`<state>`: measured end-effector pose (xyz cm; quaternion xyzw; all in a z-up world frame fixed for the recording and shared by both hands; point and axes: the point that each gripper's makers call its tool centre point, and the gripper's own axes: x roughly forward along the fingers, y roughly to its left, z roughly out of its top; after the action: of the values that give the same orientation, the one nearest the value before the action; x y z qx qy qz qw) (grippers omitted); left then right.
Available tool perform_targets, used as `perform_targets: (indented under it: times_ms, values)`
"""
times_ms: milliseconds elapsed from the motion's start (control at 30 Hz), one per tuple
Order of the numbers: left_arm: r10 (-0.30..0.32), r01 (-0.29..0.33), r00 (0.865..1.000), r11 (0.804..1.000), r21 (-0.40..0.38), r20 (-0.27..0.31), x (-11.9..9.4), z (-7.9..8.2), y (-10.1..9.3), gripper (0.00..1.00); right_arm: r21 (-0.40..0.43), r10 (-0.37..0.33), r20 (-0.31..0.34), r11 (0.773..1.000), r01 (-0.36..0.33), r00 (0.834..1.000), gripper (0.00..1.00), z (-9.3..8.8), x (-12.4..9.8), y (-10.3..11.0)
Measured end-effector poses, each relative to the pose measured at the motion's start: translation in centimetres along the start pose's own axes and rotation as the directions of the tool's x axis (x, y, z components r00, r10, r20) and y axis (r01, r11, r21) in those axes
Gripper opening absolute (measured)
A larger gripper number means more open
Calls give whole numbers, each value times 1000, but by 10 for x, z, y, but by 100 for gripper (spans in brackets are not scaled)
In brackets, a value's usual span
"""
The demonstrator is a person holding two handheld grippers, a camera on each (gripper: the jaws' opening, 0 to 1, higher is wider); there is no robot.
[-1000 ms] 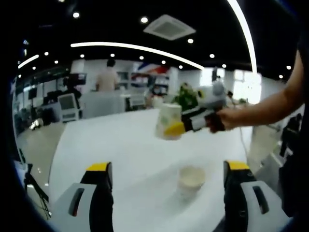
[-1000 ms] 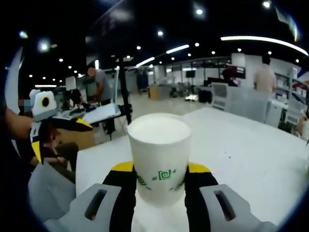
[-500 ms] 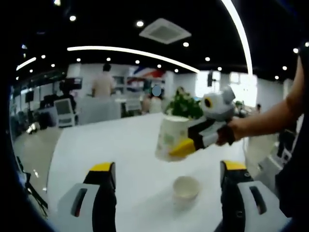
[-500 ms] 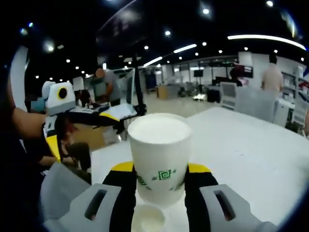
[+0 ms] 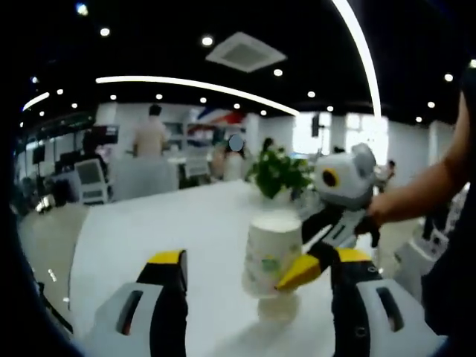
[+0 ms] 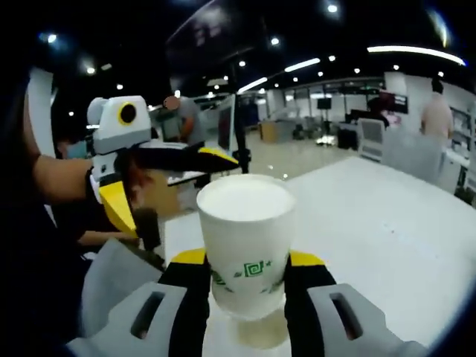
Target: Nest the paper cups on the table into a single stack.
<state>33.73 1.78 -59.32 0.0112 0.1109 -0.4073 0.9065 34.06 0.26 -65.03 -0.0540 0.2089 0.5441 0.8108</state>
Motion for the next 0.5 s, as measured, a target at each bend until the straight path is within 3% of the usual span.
perform_targets:
  times_ms: [500]
  values:
    - [-113,115,992,993,40,-46,12,0,-26,57,-63,101,-28,993,-103,995,36,1,-2,31]
